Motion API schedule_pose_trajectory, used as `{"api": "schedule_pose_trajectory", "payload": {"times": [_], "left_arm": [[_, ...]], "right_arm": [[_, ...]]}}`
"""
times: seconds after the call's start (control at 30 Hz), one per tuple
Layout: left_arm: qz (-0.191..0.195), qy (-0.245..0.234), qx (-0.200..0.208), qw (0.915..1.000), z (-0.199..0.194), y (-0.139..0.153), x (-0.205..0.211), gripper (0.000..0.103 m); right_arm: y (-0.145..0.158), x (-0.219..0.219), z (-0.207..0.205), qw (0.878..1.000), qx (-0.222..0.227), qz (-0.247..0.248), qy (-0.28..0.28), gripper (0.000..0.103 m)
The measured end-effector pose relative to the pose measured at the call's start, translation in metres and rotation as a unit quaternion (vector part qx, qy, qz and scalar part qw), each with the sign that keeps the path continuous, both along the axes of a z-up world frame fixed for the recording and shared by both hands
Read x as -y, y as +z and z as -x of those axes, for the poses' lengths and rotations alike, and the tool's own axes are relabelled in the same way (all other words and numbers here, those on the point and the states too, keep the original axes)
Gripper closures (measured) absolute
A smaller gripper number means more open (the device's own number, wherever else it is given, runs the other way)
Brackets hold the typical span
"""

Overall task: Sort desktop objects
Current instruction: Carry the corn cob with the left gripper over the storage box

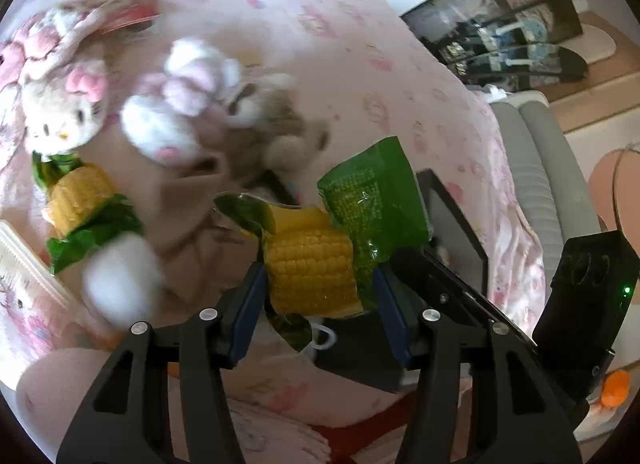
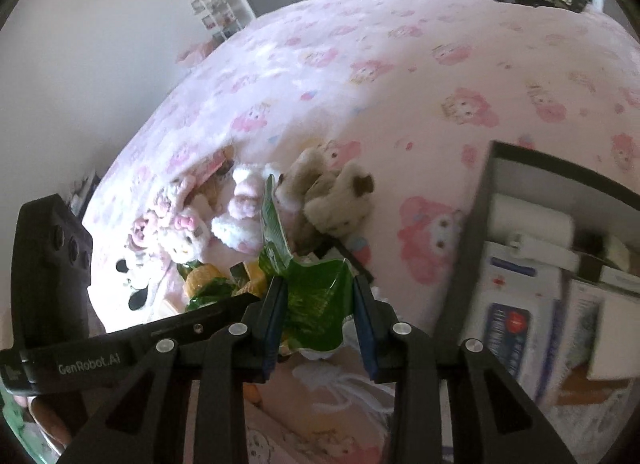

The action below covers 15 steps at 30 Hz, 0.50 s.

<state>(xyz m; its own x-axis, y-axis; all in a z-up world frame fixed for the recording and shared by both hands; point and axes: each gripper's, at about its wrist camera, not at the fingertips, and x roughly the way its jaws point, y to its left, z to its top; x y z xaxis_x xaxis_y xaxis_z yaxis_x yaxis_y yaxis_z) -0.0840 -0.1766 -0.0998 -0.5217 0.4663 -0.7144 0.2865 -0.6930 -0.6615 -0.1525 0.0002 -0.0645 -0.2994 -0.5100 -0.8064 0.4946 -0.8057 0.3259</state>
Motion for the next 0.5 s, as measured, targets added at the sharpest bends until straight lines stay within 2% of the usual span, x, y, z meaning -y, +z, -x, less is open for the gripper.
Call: {"api": "schedule_pose_trajectory", "payload": {"times": [0.17, 0.3, 0.43, 0.5], "left_arm": [[0.004, -0.030, -0.015, 0.9994, 0.020, 0.020, -0.029, 0.048], [0.014, -0.066, -0.029, 0.9973, 0.027, 0.040, -0.070, 0.048], [0.028, -0.105, -0.028, 0.9937, 0.039, 0.047, -0.115, 0.048], [0.023, -0.123, -0.026, 0.9918, 0.048, 0.045, -0.138, 0.048]], "right_arm": [[0.024, -0.036, -0.006, 0.999, -0.017, 0.013, -0.028, 0.073], [0.038, -0.076, -0.006, 0.998, -0.023, 0.017, -0.062, 0.073], [0.046, -0.118, -0.003, 0.996, -0.030, 0.013, -0.084, 0.073], [0.047, -0.139, -0.002, 0.994, -0.034, 0.002, -0.099, 0.073]]}}
